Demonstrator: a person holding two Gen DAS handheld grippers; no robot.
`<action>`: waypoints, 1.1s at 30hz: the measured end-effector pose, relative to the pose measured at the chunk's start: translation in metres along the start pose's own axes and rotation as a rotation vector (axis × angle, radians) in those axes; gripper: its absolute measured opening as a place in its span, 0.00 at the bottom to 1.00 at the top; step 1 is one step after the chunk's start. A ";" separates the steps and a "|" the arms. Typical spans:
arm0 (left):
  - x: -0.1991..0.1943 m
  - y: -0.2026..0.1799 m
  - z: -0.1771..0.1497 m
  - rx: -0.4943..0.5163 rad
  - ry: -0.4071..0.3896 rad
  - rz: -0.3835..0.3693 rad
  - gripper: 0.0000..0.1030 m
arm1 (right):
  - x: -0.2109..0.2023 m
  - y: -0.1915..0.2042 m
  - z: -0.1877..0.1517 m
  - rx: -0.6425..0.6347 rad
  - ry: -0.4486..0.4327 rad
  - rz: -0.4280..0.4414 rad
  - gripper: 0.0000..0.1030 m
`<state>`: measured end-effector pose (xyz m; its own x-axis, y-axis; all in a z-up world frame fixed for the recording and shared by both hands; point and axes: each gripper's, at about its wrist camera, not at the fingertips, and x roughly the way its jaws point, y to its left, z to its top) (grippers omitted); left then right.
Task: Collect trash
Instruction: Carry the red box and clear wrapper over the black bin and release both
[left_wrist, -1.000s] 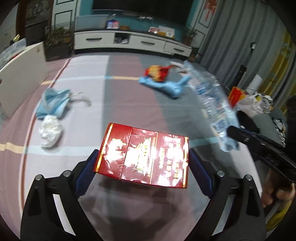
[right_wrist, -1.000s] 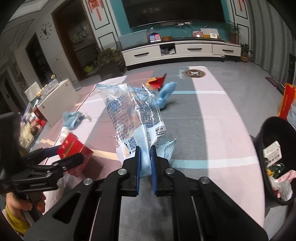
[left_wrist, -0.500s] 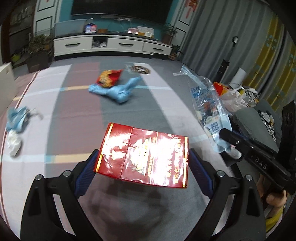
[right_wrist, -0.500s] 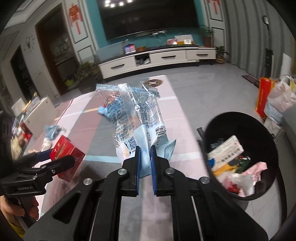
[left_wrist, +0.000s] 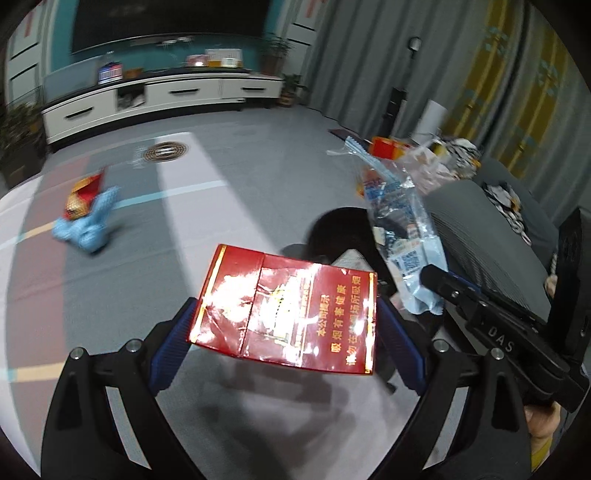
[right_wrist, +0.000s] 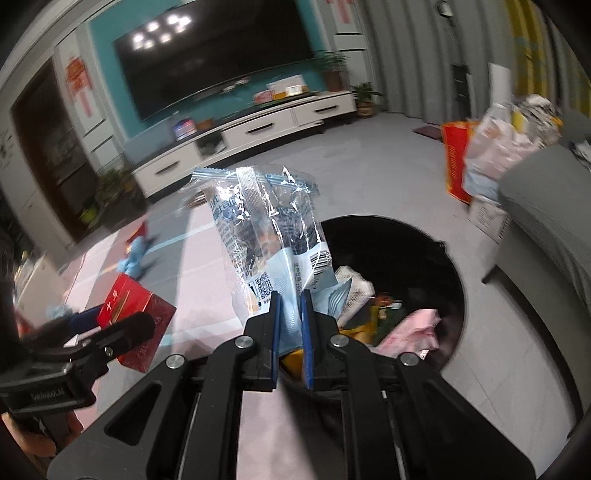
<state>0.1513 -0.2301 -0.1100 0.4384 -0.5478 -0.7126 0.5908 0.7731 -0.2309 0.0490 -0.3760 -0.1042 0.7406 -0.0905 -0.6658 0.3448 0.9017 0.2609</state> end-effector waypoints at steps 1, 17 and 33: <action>0.005 -0.006 0.002 0.006 0.002 -0.011 0.90 | -0.001 -0.009 0.002 0.023 0.000 -0.001 0.11; 0.087 -0.056 0.016 0.040 0.104 -0.130 0.90 | 0.012 -0.085 -0.002 0.178 0.065 -0.115 0.12; 0.106 -0.053 0.018 -0.043 0.125 -0.185 0.93 | 0.012 -0.106 -0.002 0.282 0.075 -0.112 0.41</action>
<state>0.1787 -0.3351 -0.1615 0.2362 -0.6399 -0.7312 0.6230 0.6772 -0.3914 0.0198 -0.4716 -0.1409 0.6476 -0.1416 -0.7487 0.5763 0.7338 0.3597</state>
